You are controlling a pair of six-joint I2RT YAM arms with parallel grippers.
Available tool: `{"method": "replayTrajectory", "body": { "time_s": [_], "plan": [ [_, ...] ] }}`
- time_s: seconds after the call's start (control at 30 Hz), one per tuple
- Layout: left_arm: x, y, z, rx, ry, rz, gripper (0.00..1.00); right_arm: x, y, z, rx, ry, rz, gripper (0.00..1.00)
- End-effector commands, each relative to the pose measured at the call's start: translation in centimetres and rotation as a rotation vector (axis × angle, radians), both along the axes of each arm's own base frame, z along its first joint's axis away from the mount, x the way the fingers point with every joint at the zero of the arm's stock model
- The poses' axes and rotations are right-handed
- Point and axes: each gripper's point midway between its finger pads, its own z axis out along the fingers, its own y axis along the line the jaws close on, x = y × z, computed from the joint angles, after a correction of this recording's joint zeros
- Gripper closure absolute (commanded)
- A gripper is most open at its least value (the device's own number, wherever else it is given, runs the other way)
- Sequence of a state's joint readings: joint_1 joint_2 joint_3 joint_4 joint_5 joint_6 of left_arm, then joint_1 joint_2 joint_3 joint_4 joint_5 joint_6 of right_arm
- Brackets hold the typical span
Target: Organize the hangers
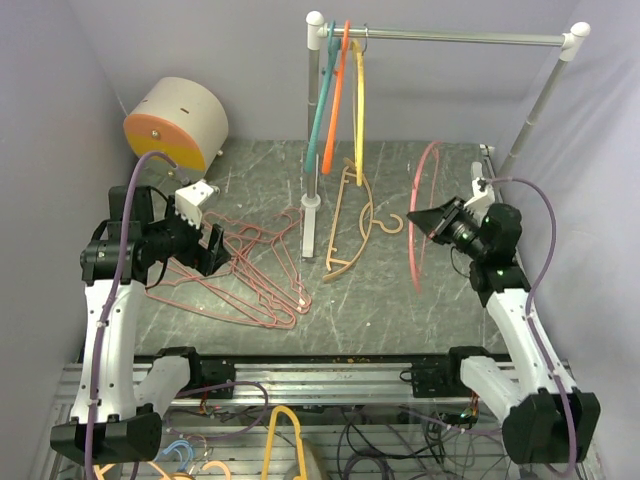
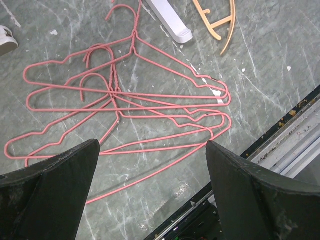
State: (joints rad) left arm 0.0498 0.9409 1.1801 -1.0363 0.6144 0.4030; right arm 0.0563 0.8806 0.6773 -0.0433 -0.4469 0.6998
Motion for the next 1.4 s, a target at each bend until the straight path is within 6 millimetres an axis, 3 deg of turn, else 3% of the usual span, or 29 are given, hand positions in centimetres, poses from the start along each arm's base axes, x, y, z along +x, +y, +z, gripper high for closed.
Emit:
{"method": "replayTrajectory", "body": {
  "time_s": [0.0, 0.17, 0.43, 0.5, 0.8, 1.1, 1.37],
  "plan": [
    [-0.1, -0.1, 0.6, -0.012, -0.039, -0.005, 0.01, -0.1, 1.2, 4.9, 0.186, -0.146, 0.242, 1.00],
    [0.0, -0.2, 0.4, -0.015, -0.026, -0.012, 0.01, 1.2, 0.4, 10.9, 0.345, -0.277, 0.316, 1.00],
    [0.2, -0.3, 0.1, -0.018, -0.011, -0.015, 0.01, 2.5, 0.5, 20.2, 0.319, -0.423, 0.382, 1.00],
    [0.2, -0.3, 0.1, -0.019, -0.012, -0.015, 0.01, 3.0, 0.4, 21.7, 0.330, -0.416, 0.386, 1.00],
    [0.2, -0.2, 0.1, -0.016, -0.013, -0.009, 0.01, 5.6, 0.4, 23.4, 0.518, -0.358, 0.472, 1.00],
    [0.3, 0.0, 0.3, -0.012, -0.021, 0.004, 0.01, 7.5, 1.0, 26.1, 0.524, -0.385, 0.486, 1.00],
    [0.3, 0.1, 0.2, -0.010, -0.020, 0.013, 0.01, 9.6, 2.0, 25.6, 0.505, -0.348, 0.465, 1.00]
  ]
}}
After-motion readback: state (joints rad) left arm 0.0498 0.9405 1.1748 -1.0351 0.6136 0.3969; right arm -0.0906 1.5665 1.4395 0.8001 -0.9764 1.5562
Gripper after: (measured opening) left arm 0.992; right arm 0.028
